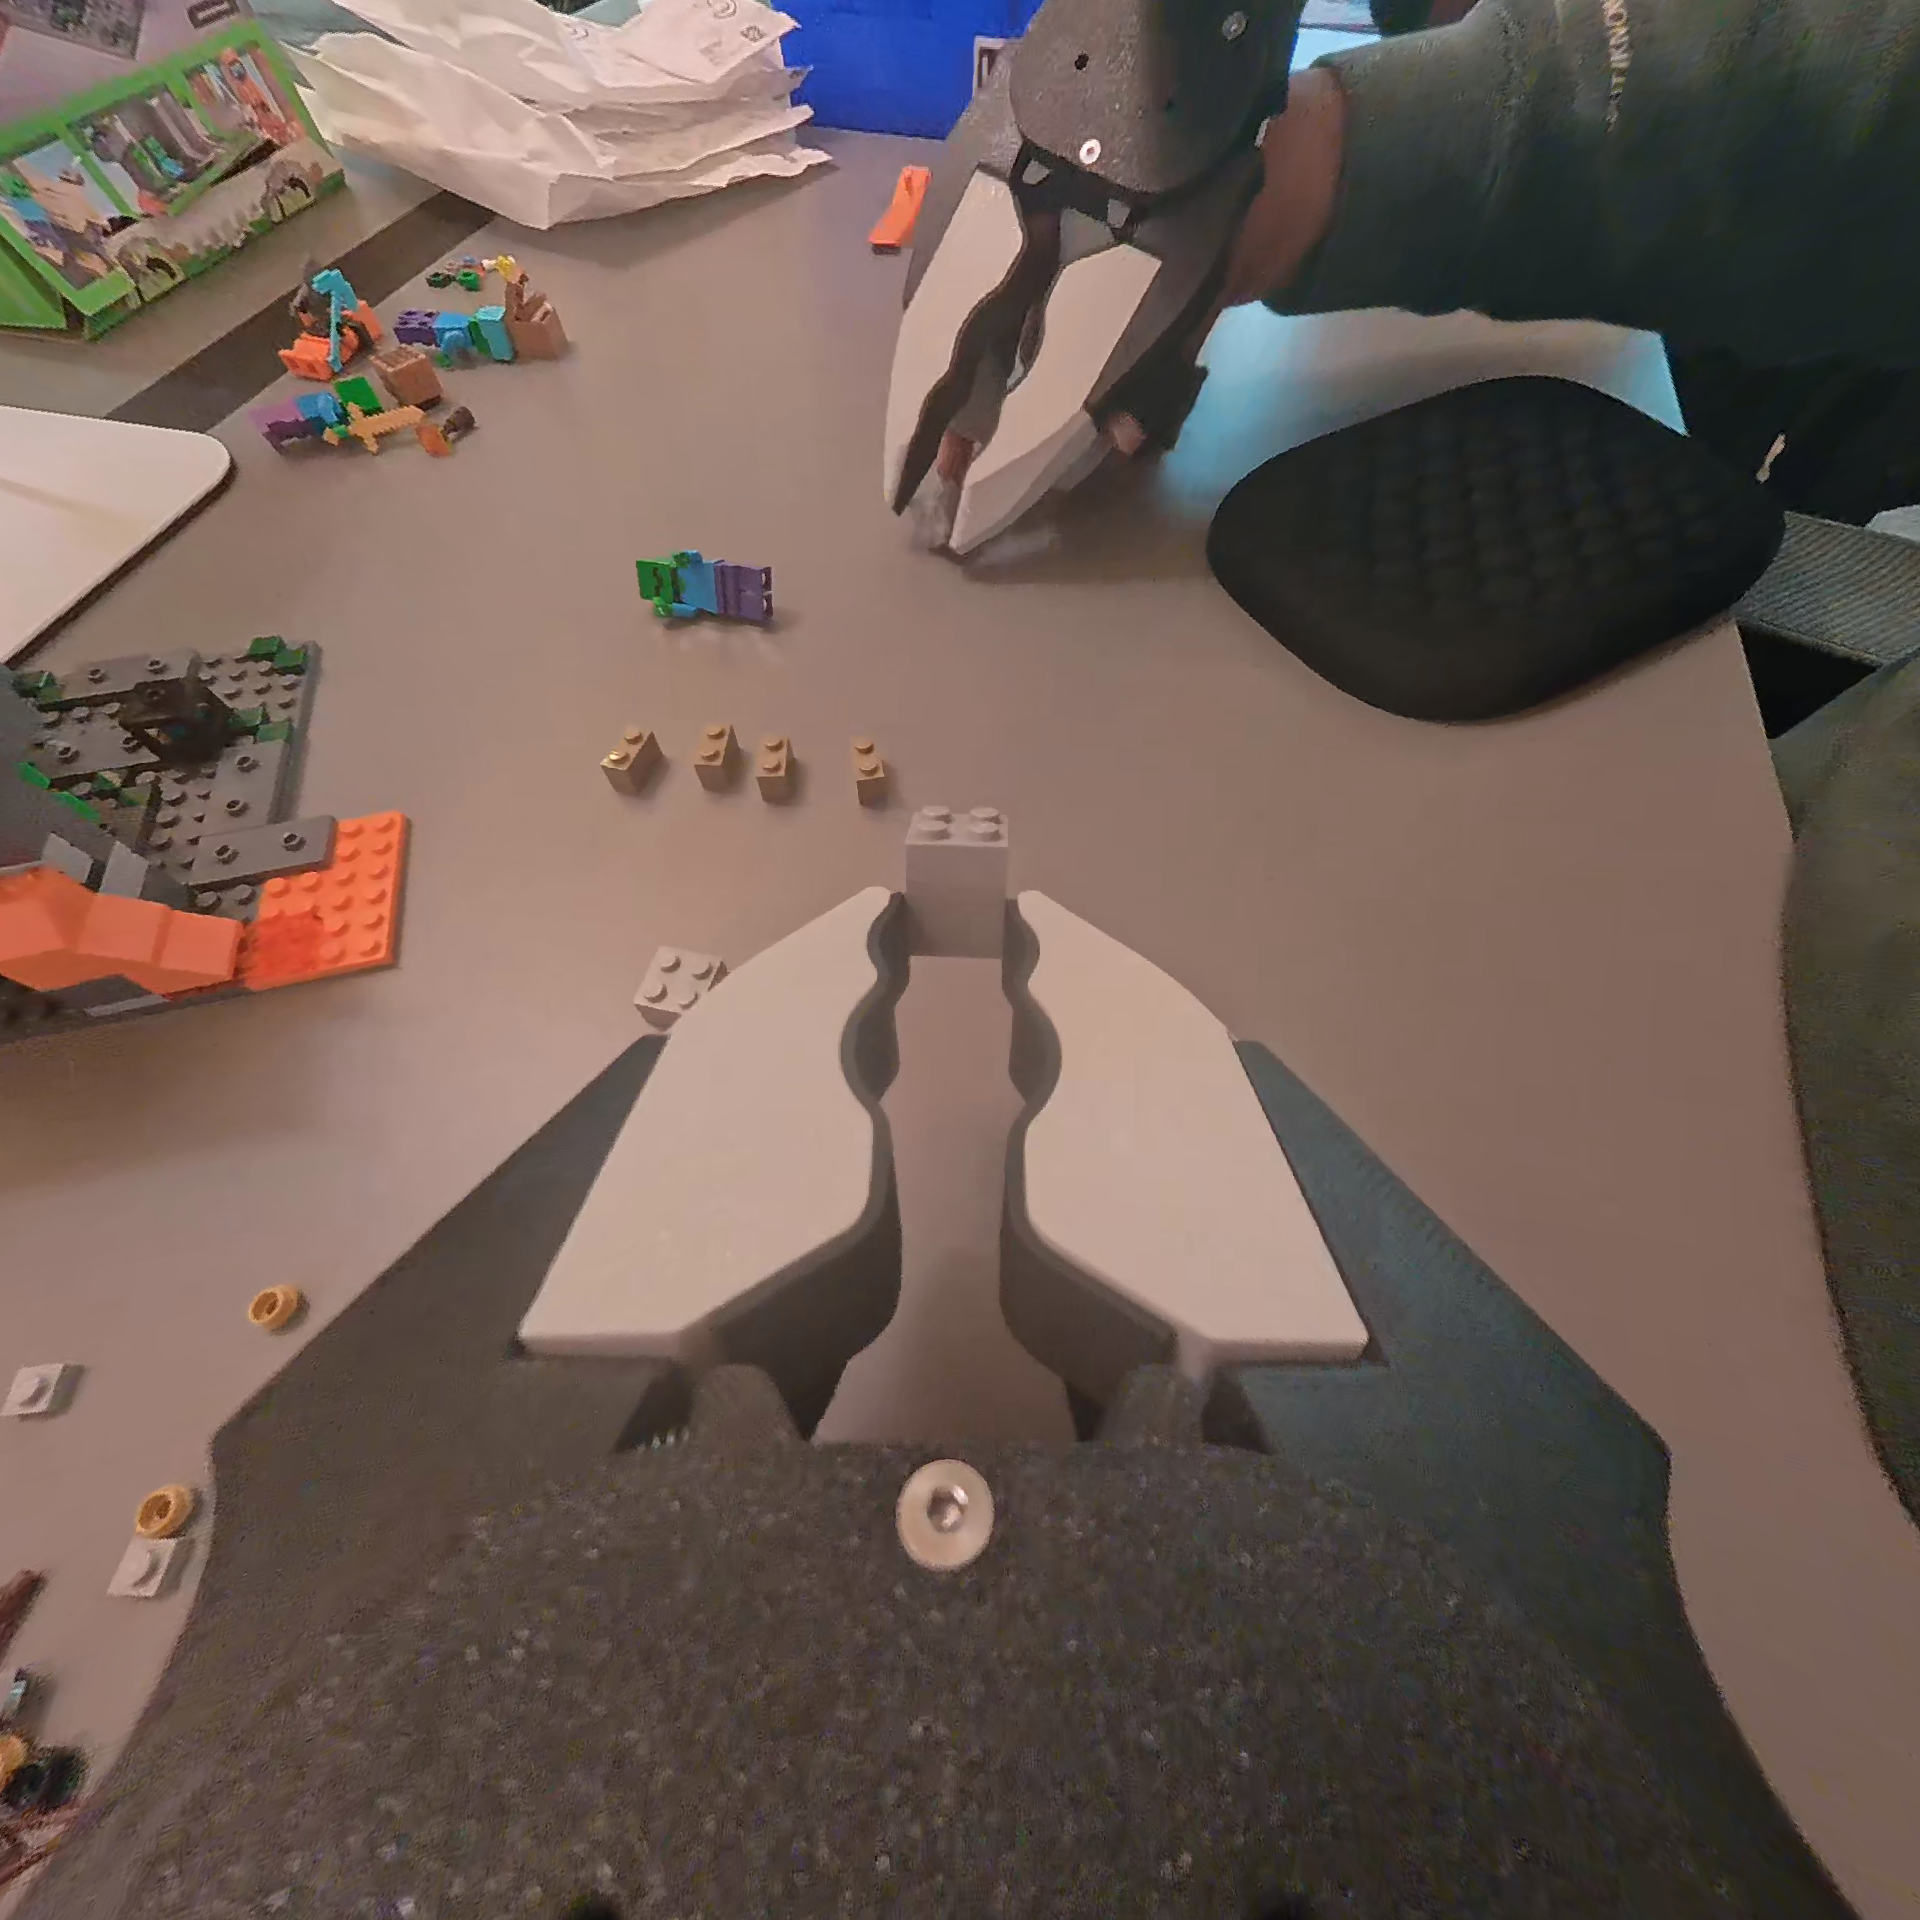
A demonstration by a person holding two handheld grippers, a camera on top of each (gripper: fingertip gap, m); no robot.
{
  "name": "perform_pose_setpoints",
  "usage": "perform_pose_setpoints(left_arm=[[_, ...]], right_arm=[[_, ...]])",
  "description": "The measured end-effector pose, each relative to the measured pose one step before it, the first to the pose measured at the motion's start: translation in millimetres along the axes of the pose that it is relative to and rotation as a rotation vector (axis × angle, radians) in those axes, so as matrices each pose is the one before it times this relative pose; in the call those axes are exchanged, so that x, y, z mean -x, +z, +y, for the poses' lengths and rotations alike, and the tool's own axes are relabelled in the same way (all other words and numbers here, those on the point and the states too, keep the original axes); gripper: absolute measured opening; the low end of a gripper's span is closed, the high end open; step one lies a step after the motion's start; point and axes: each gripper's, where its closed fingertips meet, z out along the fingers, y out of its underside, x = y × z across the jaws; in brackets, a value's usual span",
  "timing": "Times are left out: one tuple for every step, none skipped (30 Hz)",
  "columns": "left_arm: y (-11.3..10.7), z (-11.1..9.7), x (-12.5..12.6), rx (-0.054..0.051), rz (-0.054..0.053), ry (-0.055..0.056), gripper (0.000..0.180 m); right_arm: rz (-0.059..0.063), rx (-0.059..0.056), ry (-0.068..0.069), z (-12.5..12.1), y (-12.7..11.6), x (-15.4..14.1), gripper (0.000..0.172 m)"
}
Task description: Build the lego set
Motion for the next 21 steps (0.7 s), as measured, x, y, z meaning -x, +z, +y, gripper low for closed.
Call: perform_pose_setpoints(left_arm=[[0.06,0.01,-0.13,0.0004,0.0010,0.0003,0.017],[-0.02,-0.14,-0.15,-0.0004,0.0011,-0.0001,0.017],[0.09,0.07,-0.08,0.0001,0.0015,-0.0010,0.017],[0.16,0.26,-0.13,0.0012,0.0024,-0.0013,0.017],[0.29,0.24,-0.06,0.0018,0.0016,-0.0010,0.017],[0.25,0.09,-0.14,0.0011,0.0012,-0.0001,0.017],[0.29,0.19,-0.20,0.0012,0.0019,0.0004,0.017],[0.40,0.41,-0.14,0.0030,0.0017,0.0002,0.017],[0.39,0.36,-0.40,0.0025,0.0024,0.0005,0.017],[0.26,0.23,-0.48,0.0027,0.0026,0.0011,0.017],[0.21,0.38,-0.27,0.0028,0.0014,0.0015,0.017],[0.10,0.07,-0.41,0.0013,0.0015,0.0021,0.017],[0.00,0.14,-0.41,0.0015,0.0015,0.0017,0.017],[0.02,0.11,-0.32,0.0012,0.0005,0.0013,0.017],[-0.09,-0.08,-0.22,-0.0002,0.0002,0.0014,0.017],[-0.14,-0.10,-0.24,-0.0008,0.0006,0.0014,0.017],[-0.24,-0.20,-0.17,-0.0012,0.0001,0.0012,0.017],[-0.09,-0.01,-0.31,-0.0006,0.0012,0.0004,0.017],[0.08,0.12,-0.29,0.0005,0.0016,0.0004,0.017],[-0.07,-0.04,-0.43,0.0003,0.0011,0.0018,0.017],[-0.11,-0.18,-0.63,-0.0002,0.0016,0.0026,0.017]], right_arm=[[-0.0015,0.0172,0.0024,3.70,-2.77,0.20,0.023],[-0.0038,0.0186,0.0025,3.41,-2.31,0.61,0.025],[-0.0018,0.0107,-0.0010,1.54,-2.27,0.32,0.025],[-0.0003,0.0089,-0.0024,-0.04,-2.18,0.12,0.026],[-0.0040,0.0199,-0.0032,-0.23,-1.98,0.00,0.026],[-0.0128,0.0354,-0.0101,-0.29,-1.86,0.52,0.026],[-0.0162,0.0502,-0.0177,-0.22,-2.08,0.27,0.026],[-0.0070,0.0626,-0.0200,-0.58,-2.31,-1.96,0.026],[-0.0264,0.0637,-0.0188,-1.68,-2.66,-0.39,0.026],[-0.0516,0.0757,-0.0085,-1.18,-2.43,1.94,0.026],[-0.0416,0.0794,-0.0017,-1.71,-2.15,0.05,0.026],[-0.0385,0.0696,-0.0005,-3.15,-1.76,-0.13,0.026],[-0.0527,0.0770,0.0129,-2.01,-0.83,2.06,0.026],[-0.0549,0.0964,0.0285,0.27,0.16,2.42,0.026],[-0.0419,0.0813,0.0311,-1.23,0.92,1.21,0.026],[-0.0517,0.0544,0.0346,-3.83,1.49,3.53,0.026],[-0.0539,0.0562,0.0441,-2.74,2.08,4.26,0.026],[-0.0201,0.0622,0.0364,-0.62,2.23,-0.08,0.026],[0.0056,0.0535,0.0177,0.17,1.88,-3.01,0.026],[0.0018,0.0407,0.0142,0.28,1.54,-1.96,0.026],[-0.0078,0.0304,0.0231,-0.19,1.65,-0.62,0.026]])
